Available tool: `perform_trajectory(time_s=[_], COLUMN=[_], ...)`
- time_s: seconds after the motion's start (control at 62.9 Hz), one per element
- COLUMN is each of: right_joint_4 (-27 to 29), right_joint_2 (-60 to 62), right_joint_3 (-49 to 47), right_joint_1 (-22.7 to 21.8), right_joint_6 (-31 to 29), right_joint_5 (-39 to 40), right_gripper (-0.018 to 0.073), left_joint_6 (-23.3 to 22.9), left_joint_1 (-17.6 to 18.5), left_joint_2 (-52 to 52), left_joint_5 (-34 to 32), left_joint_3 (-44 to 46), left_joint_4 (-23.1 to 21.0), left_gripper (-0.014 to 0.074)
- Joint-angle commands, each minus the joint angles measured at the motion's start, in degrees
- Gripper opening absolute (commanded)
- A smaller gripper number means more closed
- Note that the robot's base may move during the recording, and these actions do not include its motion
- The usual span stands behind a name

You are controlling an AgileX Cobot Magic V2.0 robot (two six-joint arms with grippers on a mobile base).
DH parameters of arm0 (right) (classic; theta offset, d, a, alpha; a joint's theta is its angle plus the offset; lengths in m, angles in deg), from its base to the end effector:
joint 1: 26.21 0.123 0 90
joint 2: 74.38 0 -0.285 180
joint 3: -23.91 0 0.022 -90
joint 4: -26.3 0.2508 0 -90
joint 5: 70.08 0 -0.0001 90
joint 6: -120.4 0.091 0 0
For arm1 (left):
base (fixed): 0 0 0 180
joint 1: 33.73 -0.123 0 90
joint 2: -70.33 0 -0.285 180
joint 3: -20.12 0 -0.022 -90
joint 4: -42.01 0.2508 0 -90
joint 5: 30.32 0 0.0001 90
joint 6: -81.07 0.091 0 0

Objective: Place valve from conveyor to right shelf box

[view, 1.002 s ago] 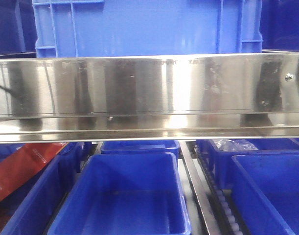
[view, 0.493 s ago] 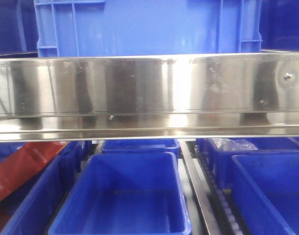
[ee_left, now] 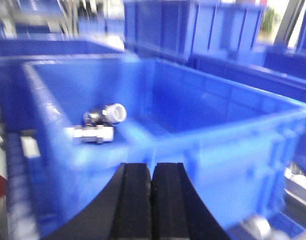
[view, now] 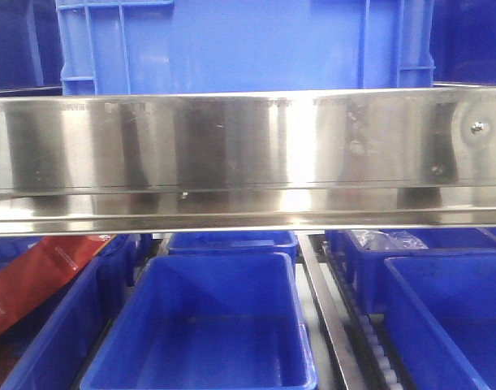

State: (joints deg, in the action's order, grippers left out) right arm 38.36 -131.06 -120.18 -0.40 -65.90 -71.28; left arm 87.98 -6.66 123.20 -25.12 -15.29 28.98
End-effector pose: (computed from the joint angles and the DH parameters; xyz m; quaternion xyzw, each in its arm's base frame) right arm 0.1671 0.0813 0.3657 -0.1286 0.7185 0.1875 0.6573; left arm 0.1495 -0.0785 0.3743 0.1395 0.7140 -0.2028 0.6555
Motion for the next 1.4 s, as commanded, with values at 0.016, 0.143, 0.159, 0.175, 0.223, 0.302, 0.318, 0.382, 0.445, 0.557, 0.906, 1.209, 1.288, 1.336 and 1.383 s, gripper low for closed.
perform_trajectory(time_s=[0.016,0.143,0.159,0.175,0.223,0.302,0.318,0.382,0.445,0.557,0.906,1.209,1.288,1.336,1.383], right_joint_4=[-0.4,-0.4,-0.4,-0.4,-0.4,-0.4,-0.4,-0.4,-0.4,-0.4,-0.4,-5.5,-6.5,-6.7,-7.0], right_joint_2=[5.8,12.9,13.5,14.1,16.2,18.4,18.7,20.0,21.0,21.4,21.4,31.6,36.1,38.6,41.1], right_joint_3=[4.9,8.8,9.0,9.0,9.3,9.4,9.4,9.4,9.4,9.4,9.4,19.1,24.8,27.4,29.3], right_joint_1=[-0.1,-0.1,-0.1,-0.1,-0.1,-0.1,-0.1,-0.1,-0.1,-0.1,-0.1,-2.4,-6.1,-8.8,-11.2], right_joint_6=[-0.3,-0.3,-0.3,-0.3,-0.3,-0.3,-0.3,-0.3,-0.3,-0.3,-0.3,-0.3,-0.3,-0.3,-0.3], right_joint_5=[1.7,1.7,1.7,1.7,1.7,1.2,1.2,1.2,1.6,1.6,1.6,1.2,1.2,1.2,1.2], right_gripper=[-0.0162,-0.0162,-0.0162,-0.0162,-0.0162,-0.0162,-0.0162,-0.0162,-0.0162,-0.0162,-0.0162,-0.0162,-0.0162,-0.0162,-0.0162], left_joint_6=[-0.1,-0.1,-0.1,-0.1,-0.1,-0.1,-0.1,-0.1,-0.1,-0.1,-0.1,-0.1,-0.1,-0.1,-0.1], left_joint_1=[-0.1,-0.1,-0.1,-0.1,-0.1,-0.1,-0.1,-0.1,-0.1,-0.1,-0.1,-0.1,-0.1,-0.1,-0.1], left_joint_2=[-7.2,-16.3,-17.1,-18.3,-20.8,-24.3,-24.9,-27.4,-29.2,-31.7,-32.9,-32.9,-32.9,-32.9,-32.9], left_joint_5=[-1.6,-1.6,-1.6,-1.6,-1.5,-1.4,-1.4,-1.6,-1.8,-1.8,-1.9,-1.9,-1.9,-1.9,-1.9], left_joint_3=[-5.5,-11.9,-12.5,-12.8,-13.8,-14.4,-14.4,-14.4,-14.4,-14.4,-14.4,-14.4,-14.4,-14.4,-14.4], left_joint_4=[0.0,0.2,0.2,0.2,0.2,0.2,0.2,0.2,0.2,0.2,0.2,0.2,0.2,0.2,0.2], left_gripper=[-0.0111,-0.0111,-0.0111,-0.0111,-0.0111,-0.0111,-0.0111,-0.0111,-0.0111,-0.0111,-0.0111,-0.0111,-0.0111,-0.0111,-0.0111])
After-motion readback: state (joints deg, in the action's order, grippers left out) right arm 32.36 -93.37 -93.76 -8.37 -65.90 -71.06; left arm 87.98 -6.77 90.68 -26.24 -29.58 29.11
